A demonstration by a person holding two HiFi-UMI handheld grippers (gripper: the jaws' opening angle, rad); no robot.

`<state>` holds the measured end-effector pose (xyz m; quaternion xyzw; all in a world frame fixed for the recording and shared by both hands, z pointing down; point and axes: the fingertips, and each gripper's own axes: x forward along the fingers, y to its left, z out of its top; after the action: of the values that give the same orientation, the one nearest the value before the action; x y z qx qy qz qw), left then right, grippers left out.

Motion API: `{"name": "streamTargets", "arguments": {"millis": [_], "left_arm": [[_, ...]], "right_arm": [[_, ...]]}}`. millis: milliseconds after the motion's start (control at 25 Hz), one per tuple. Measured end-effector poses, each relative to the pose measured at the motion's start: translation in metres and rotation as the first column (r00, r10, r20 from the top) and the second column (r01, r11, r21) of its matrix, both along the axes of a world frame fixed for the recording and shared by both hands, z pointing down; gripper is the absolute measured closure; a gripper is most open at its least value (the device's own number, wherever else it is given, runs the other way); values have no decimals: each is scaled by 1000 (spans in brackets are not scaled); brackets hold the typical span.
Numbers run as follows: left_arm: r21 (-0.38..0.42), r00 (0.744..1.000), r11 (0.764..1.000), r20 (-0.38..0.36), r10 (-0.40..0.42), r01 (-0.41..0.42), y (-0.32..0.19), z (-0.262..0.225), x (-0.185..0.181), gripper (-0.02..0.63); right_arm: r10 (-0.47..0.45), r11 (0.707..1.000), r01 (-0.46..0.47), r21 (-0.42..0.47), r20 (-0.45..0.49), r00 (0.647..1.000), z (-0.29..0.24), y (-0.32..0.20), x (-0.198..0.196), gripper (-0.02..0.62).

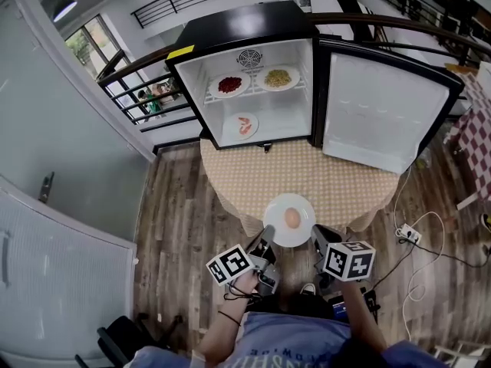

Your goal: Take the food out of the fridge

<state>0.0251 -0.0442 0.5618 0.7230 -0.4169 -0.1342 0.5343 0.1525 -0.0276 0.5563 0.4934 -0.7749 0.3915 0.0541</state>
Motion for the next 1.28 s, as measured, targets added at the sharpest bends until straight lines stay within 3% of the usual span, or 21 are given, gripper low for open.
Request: {"name": "streamTargets", "arguments": {"millis": [680,1280], "left_arm": [[-6,998,998,1,61,-61,37,-4,-92,583],[7,986,987,-41,161,-161,97,-3,-143,583]], "right_arm": [[68,998,-68,9,0,998,-15,28,-83,581],[163,987,-163,10,11,987,-16,105,-140,581]]}}
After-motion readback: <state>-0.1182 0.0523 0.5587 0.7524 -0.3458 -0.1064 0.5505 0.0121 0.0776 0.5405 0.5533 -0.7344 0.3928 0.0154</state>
